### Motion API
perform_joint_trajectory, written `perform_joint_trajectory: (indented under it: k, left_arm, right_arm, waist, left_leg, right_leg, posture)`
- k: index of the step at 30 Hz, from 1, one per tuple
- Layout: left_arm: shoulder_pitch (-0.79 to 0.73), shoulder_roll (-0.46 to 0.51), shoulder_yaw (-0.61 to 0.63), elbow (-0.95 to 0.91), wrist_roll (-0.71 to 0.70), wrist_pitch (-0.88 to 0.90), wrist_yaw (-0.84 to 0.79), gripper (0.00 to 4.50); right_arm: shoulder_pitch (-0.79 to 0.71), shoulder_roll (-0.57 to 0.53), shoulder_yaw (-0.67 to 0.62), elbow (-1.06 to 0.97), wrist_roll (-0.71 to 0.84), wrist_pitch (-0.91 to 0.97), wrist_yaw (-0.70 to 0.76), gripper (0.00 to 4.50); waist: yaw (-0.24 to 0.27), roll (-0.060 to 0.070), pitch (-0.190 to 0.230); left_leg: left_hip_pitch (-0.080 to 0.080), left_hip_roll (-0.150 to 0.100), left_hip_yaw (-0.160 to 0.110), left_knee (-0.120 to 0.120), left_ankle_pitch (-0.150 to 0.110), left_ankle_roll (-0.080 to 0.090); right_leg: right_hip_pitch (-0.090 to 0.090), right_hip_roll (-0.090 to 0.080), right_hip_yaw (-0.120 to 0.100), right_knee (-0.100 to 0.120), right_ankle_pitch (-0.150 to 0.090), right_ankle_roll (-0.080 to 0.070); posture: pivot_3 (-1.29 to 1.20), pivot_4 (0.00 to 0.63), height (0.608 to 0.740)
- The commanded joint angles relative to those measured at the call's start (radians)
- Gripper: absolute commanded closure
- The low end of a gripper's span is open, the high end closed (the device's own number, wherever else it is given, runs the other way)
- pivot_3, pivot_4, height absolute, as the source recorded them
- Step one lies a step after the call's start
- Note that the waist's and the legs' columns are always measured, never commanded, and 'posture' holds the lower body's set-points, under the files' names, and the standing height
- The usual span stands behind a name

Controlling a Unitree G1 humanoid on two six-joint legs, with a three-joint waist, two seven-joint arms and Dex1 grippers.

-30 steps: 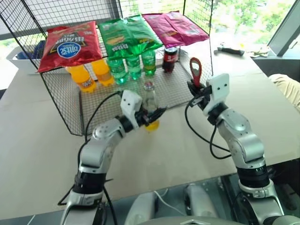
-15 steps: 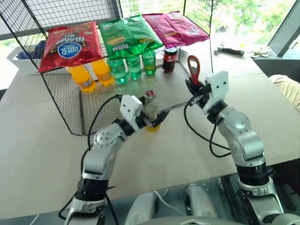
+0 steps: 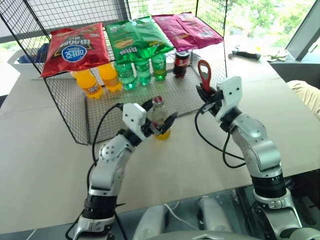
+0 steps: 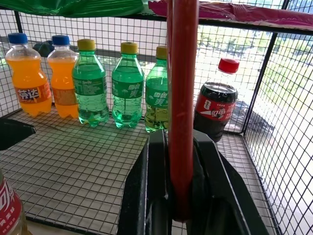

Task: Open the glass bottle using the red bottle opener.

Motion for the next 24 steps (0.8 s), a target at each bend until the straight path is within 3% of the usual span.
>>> perform_joint_trajectory:
  k: [1, 7, 24]
  left_arm:
    - [0.003, -0.004, -0.007, -0.049, -0.017, -0.034, -0.015, 0.08]
    - [0.009, -0.002, -0.002, -0.072, -0.079, -0.015, -0.054, 0.08]
    - [-0.002, 0.001, 0.006, -0.055, -0.075, -0.059, -0.076, 0.08]
  right_arm:
    - [-0.018, 0.006, 0.005, -0.014, -0.001, -0.017, 0.008, 4.5]
    - [-0.016, 0.008, 0.008, -0.014, -0.003, -0.017, 0.01, 4.5]
    - [-0.018, 0.014, 0.024, -0.005, -0.012, -0.018, 0.022, 4.5]
  waist:
    - [0.0, 0.0, 0.0]
    - [0.0, 0.0, 0.0]
    - [0.0, 0.0, 0.0]
  left_leg:
    - [0.0, 0.0, 0.0, 0.0, 0.0, 0.0]
    - [0.0, 0.0, 0.0, 0.0, 0.0, 0.0]
    - [0.0, 0.0, 0.0, 0.0, 0.0, 0.0]
  right_leg:
    - [0.0, 0.0, 0.0, 0.0, 0.0, 0.0]
    - [0.0, 0.0, 0.0, 0.0, 0.0, 0.0]
    - [0.0, 0.0, 0.0, 0.0, 0.0, 0.0]
  posture:
    - [0.0, 0.15, 0.74]
    - [0.0, 0.15, 0.74]
    - [0.0, 0.15, 0.74]
